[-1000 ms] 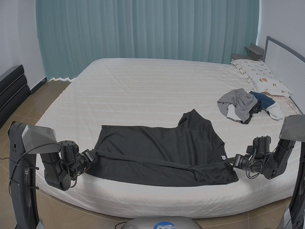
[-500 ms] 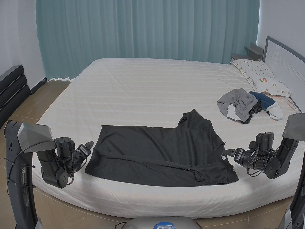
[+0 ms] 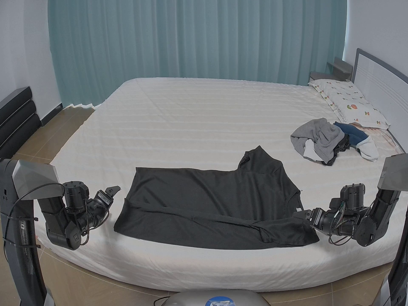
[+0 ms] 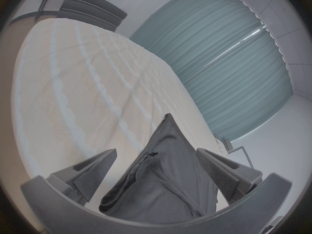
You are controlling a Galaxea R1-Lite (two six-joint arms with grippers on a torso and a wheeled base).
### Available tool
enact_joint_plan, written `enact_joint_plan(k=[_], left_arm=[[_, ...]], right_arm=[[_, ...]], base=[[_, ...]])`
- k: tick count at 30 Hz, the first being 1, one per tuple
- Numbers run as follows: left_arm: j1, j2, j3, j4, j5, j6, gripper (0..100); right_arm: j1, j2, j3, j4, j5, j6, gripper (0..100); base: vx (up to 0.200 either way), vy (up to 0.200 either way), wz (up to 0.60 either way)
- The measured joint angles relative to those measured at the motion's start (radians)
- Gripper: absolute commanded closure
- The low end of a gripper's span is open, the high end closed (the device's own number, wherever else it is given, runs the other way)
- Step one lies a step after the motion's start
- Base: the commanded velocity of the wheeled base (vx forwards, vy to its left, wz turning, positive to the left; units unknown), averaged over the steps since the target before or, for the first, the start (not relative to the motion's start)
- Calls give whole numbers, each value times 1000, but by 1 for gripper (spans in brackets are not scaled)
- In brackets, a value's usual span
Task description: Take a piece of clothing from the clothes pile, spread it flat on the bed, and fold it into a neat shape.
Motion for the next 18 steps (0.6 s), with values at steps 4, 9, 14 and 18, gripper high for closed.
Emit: enact_joint_plan(k=[4,9,14,18], left_arm=[[1,-3,6,0,-3,-1,0],[1,-3,8,0,-3,-1,0],[1,-3,8,0,-3,-1,0],[1,-3,8,1,-2,-1,0]], right_arm=[[14,33,5,-8,-1,-1,0],[31,68,7,-12,-6,-3,100],[37,85,7,-8,-12,-8,100],[39,88,16,-7,-14,-15,100]], base=[[0,0,0],[0,0,0],[0,0,0],[0,0,0]])
